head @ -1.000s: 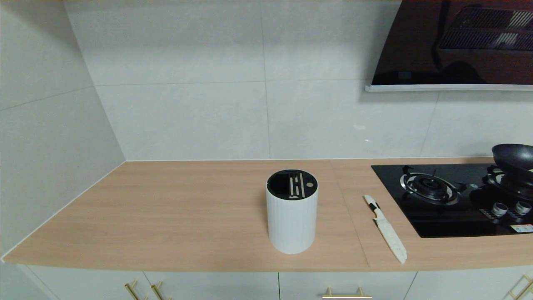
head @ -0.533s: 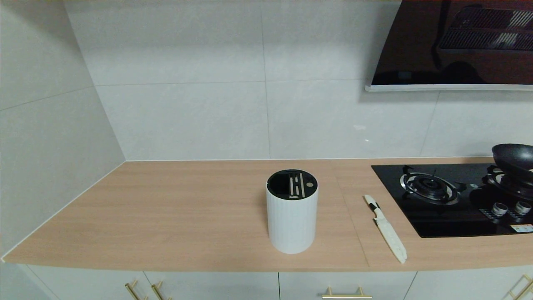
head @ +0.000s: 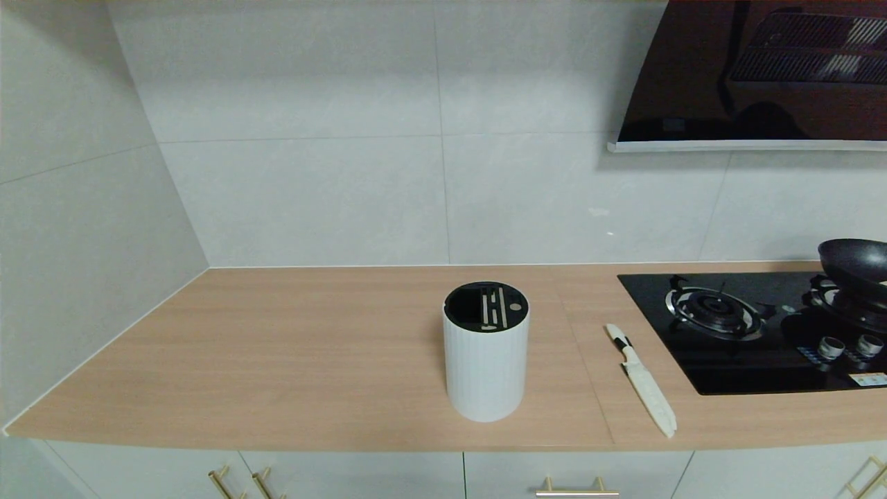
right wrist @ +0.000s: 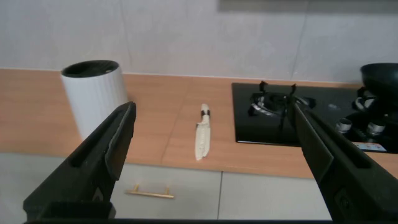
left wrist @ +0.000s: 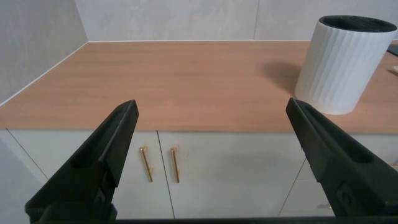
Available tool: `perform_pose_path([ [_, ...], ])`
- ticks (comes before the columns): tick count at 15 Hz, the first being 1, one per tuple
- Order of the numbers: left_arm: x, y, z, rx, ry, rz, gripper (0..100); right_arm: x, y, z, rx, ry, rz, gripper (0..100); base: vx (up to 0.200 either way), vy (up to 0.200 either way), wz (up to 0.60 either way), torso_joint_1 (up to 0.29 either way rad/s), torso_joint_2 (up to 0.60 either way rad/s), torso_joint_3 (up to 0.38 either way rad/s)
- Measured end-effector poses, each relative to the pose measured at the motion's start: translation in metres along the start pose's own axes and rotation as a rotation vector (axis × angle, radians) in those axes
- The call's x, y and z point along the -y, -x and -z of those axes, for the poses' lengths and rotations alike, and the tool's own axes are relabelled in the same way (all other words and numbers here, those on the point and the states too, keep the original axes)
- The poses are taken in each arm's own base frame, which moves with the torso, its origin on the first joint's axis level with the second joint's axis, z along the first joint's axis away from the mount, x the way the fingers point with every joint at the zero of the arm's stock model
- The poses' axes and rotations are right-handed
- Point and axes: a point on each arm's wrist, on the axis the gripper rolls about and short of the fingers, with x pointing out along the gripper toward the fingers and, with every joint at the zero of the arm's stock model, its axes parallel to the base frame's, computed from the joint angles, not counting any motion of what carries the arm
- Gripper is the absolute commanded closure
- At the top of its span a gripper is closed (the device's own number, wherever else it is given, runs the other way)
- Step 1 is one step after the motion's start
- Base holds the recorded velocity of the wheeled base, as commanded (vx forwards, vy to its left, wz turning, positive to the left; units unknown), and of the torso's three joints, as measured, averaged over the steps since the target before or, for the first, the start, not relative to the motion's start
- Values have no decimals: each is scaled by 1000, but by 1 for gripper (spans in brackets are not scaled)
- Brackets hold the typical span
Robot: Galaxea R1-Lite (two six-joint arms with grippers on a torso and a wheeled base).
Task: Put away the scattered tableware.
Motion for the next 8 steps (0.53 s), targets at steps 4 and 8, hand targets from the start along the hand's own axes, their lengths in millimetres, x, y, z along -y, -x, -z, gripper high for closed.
perform_pose_path([
  [4, 0, 0, 0, 0, 0, 0, 0, 3, -53, -31, -201, -21, -63, 0, 0, 0, 0, 0, 0, 0],
  [8, 0, 0, 0, 0, 0, 0, 0, 4, -142, -32, -440, -41, -92, 0, 0, 0, 0, 0, 0, 0],
])
